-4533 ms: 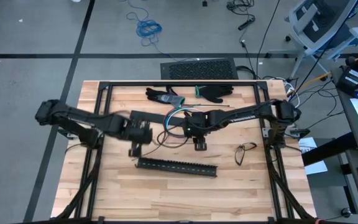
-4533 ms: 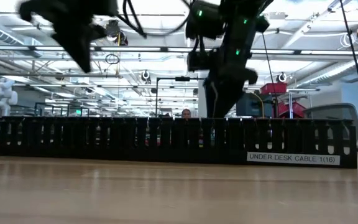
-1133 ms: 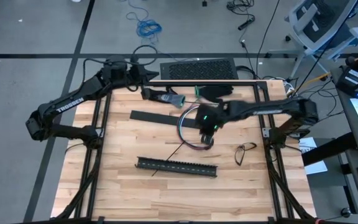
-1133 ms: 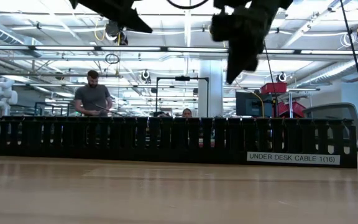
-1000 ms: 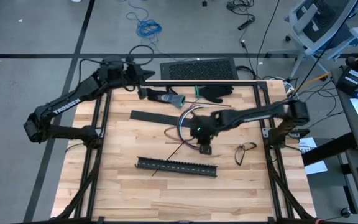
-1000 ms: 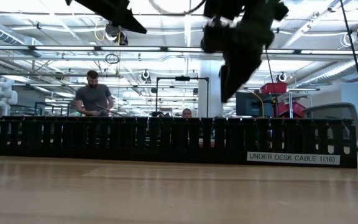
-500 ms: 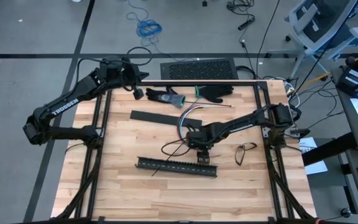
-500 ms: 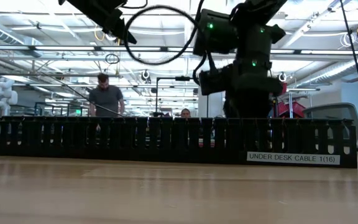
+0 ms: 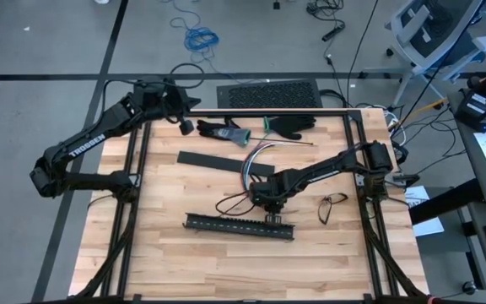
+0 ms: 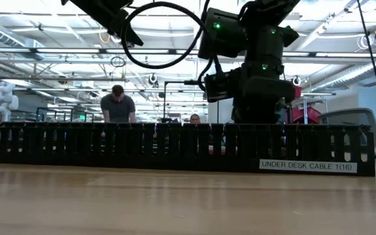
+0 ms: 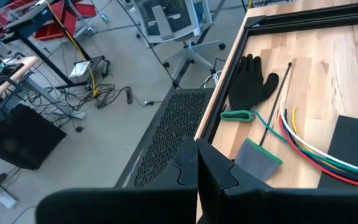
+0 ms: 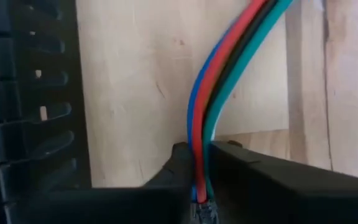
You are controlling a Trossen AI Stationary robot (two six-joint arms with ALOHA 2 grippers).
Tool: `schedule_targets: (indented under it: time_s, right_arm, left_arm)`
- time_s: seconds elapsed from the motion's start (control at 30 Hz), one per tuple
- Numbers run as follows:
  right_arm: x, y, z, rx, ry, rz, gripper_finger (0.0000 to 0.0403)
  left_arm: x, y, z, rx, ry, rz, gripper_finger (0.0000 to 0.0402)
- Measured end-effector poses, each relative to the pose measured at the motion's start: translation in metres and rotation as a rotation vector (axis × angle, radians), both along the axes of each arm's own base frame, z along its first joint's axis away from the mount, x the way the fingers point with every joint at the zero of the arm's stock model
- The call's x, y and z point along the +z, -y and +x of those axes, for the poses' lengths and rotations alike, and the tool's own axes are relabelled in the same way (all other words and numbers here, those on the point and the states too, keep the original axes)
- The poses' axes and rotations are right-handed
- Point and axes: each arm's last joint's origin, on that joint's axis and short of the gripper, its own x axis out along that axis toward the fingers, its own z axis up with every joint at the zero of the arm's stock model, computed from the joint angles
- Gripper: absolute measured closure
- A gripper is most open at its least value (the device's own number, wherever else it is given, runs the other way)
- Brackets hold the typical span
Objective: Ziptie cables
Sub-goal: Insert the cable wire into the black cable duct
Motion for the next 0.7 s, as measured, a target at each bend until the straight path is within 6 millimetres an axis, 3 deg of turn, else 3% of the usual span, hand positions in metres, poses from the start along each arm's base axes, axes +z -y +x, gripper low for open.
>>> schedule_targets:
  time_s: [0.17, 0.33, 0.4, 0.57, 0.7]
  right_arm:
    - [0.003, 0.008, -0.002, -0.032, -0.015, 0.035, 0.0391]
    - [0.028, 0.016, -0.009, -0.103, 0.029, 0.051, 0.0392]
    - [0.044, 0.023, -0.02, -0.163, 0.017, 0.017, 0.0394]
    - [0.106, 0.033, -0.04, -0.283, 0.18, 0.072, 0.0395]
    - [0.149, 0.039, -0.053, -0.368, 0.374, 0.129, 0.0396]
  left_arm:
    - [0.0, -0.001, 0.0, 0.003, 0.003, 0.002, 0.0402]
    - [0.001, -0.005, -0.004, 0.029, 0.009, 0.008, 0.0401]
    - [0.001, -0.007, -0.007, 0.043, 0.008, 0.009, 0.0401]
    - [0.0, -0.015, -0.011, 0.057, -0.005, 0.015, 0.0402]
    - [-0.006, -0.023, -0.003, -0.085, 0.057, -0.055, 0.0401]
